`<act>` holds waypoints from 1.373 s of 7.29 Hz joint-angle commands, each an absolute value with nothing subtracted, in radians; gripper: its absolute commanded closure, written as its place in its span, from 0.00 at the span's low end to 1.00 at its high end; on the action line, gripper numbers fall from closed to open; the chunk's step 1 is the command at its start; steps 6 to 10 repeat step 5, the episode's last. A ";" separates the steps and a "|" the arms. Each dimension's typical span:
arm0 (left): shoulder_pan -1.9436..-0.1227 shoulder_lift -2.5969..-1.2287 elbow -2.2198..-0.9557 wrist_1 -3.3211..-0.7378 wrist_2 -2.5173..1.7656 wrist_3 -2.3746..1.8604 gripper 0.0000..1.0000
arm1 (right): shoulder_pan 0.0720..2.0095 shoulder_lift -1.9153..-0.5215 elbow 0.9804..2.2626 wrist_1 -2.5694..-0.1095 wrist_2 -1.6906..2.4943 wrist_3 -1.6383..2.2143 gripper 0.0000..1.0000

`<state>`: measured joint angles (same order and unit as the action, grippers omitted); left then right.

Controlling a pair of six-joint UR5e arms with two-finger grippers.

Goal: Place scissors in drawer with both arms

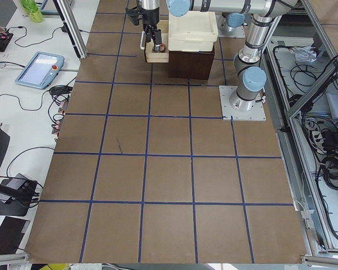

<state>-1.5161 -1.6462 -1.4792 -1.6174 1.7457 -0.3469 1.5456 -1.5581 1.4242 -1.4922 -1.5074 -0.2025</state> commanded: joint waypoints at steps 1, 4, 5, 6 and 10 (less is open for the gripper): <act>-1.519 -1.646 -1.502 -1.612 1.743 -0.195 0.00 | 1.542 -1.559 1.422 -1.483 -1.531 -0.202 0.00; -1.520 -1.651 -1.505 -1.611 1.720 -0.095 0.00 | 1.543 -1.559 1.422 -1.479 -1.532 -0.202 0.00; -1.522 -1.658 -1.505 -1.611 1.718 -0.095 0.00 | 1.543 -1.559 1.424 -1.480 -1.531 -0.202 0.00; -1.522 -1.658 -1.505 -1.611 1.718 -0.095 0.00 | 1.543 -1.559 1.424 -1.480 -1.531 -0.202 0.00; -1.522 -1.658 -1.505 -1.611 1.718 -0.095 0.00 | 1.543 -1.559 1.424 -1.480 -1.531 -0.202 0.00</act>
